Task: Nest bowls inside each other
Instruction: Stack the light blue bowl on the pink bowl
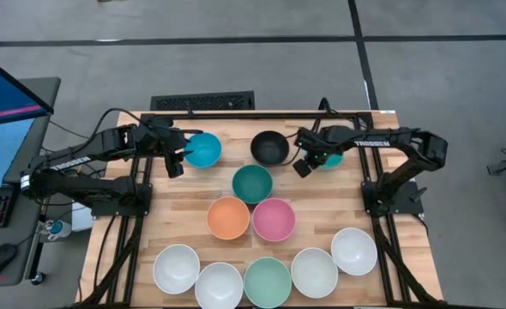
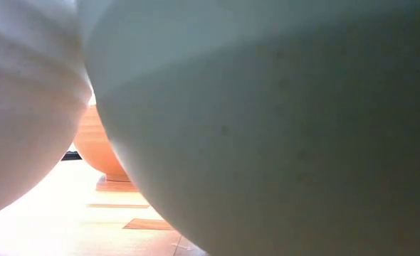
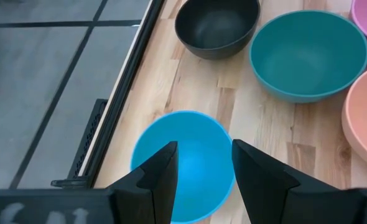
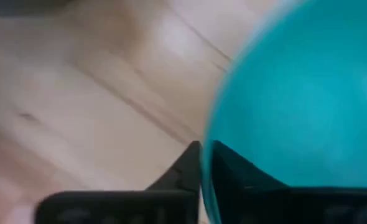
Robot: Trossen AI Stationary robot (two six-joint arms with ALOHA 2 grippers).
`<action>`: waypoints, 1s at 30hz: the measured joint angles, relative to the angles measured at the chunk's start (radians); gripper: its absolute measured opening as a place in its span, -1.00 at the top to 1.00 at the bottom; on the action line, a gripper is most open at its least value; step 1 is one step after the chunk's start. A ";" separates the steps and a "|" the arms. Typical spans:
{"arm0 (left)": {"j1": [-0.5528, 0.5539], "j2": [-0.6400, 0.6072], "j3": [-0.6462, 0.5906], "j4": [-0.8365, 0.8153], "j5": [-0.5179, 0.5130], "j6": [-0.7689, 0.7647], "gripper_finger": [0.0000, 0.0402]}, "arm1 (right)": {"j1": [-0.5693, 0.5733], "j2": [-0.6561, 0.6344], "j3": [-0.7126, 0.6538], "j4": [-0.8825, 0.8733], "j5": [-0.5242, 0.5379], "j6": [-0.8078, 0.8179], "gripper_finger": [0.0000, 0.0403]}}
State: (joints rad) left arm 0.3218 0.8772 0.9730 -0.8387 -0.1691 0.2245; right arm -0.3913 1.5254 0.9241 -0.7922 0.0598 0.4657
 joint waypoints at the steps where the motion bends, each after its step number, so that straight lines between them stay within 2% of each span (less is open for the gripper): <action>1: 0.000 0.000 0.000 0.000 0.003 0.000 0.28 | 0.014 -0.001 0.014 -0.002 0.008 0.000 0.88; 5: 0.000 0.000 0.000 0.000 0.005 0.000 0.28 | 0.057 0.000 0.083 -0.029 0.050 -0.003 0.92; 8: 0.000 0.000 0.000 0.000 0.005 -0.001 0.28 | 0.071 0.000 0.125 -0.044 0.051 -0.002 0.88; 14: 0.000 0.000 0.000 -0.001 0.005 -0.001 0.28 | 0.138 0.000 0.194 -0.103 0.045 -0.002 0.94; 24: 0.000 0.040 -0.031 0.017 0.026 0.008 0.28 | 0.381 0.000 0.338 -0.057 -0.011 -0.022 0.95; 30: 0.000 0.079 -0.087 0.018 0.033 0.031 0.28 | 0.501 0.000 0.403 -0.072 -0.011 0.055 0.87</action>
State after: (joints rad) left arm 0.3217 0.9557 0.8857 -0.8212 -0.1365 0.2551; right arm 0.1099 1.5253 1.3274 -0.8638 0.0493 0.5210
